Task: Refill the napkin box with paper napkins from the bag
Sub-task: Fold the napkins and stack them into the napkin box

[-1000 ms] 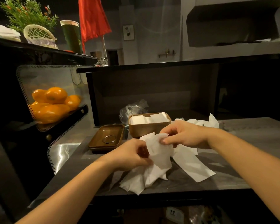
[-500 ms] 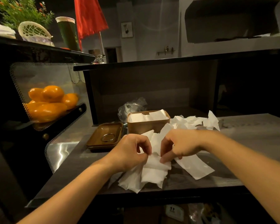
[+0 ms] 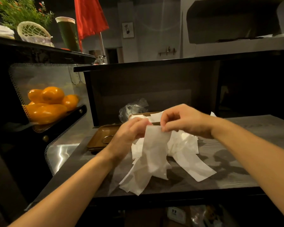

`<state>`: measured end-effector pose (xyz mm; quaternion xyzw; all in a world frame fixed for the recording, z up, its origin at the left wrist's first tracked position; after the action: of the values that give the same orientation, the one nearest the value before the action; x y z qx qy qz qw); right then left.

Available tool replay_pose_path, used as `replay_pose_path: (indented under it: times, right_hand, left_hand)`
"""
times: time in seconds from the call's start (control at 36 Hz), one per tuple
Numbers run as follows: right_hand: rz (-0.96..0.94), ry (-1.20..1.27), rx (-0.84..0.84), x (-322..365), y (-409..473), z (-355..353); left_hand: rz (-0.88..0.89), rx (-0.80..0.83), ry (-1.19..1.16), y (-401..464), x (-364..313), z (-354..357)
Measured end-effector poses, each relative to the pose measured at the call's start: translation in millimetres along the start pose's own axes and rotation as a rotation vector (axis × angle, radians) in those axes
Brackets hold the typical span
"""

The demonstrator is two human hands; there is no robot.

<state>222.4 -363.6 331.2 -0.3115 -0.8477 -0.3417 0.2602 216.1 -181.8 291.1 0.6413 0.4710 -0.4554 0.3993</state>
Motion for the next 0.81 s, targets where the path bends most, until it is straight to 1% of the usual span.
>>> replay_pose_path:
  times: [0.08,0.14,0.17,0.25,0.31,0.36,0.42,0.5,0.56,0.64,0.69,0.75,0.81]
  right_hand:
    - [-0.043,0.060,-0.069,14.4,4.1,-10.5]
    - [-0.048,0.054,-0.107,19.6,7.0,-14.7]
    - [-0.047,0.043,-0.118,20.7,8.5,-15.5]
    - [-0.020,0.016,-0.064,23.4,10.5,-9.9]
    - [-0.006,-0.052,0.024,22.5,8.9,-2.1]
    - [-0.020,-0.131,0.056,19.0,7.4,4.4]
    - [-0.039,-0.169,0.023,14.7,6.8,7.1]
    - [-0.041,-0.186,-0.031,9.0,5.3,7.2]
    - [-0.035,-0.176,-0.057,5.3,4.4,7.0]
    - [-0.037,-0.169,-0.086,3.0,3.1,6.3]
    - [-0.034,-0.130,-0.075,4.6,2.6,5.4]
    - [-0.034,-0.076,-0.028,8.8,2.4,5.1]
    - [-0.044,-0.050,0.056,15.6,2.8,7.2]
  left_hand:
    - [0.000,0.078,0.015,-2.1,-14.0,3.2]
    - [-0.035,0.136,0.004,-3.5,-19.4,6.2]
    - [-0.061,0.138,0.010,-3.6,-19.9,7.1]
    - [-0.136,0.131,0.015,-4.8,-15.6,9.0]
    - [-0.150,0.135,0.014,-5.9,-10.7,10.4]
    - [-0.163,0.150,0.046,-8.2,-7.9,12.1]
    - [-0.201,0.186,0.100,-10.2,-5.2,14.0]
    - [-0.315,0.294,0.119,-15.6,1.9,15.2]
    - [-0.353,0.345,0.163,-18.9,6.0,14.0]
    - [-0.380,0.368,0.241,-20.3,7.0,5.8]
    - [-0.390,0.404,0.314,-21.1,4.5,-3.0]
    - [-0.360,0.400,0.381,-21.0,-1.0,-13.1]
    - [-0.291,0.337,0.329,-18.6,-8.5,-20.9]
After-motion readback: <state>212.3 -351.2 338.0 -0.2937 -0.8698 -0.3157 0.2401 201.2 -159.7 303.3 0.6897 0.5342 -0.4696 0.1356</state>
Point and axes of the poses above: each hand's wrist, its own y-axis towards the middle knuckle, its own z-axis out of the palm, x = y × z, the point moved 4 cm from there along y, towards the middle knuckle, and after that the axes turned 15 degrees about -z, right-handed, at the moved point
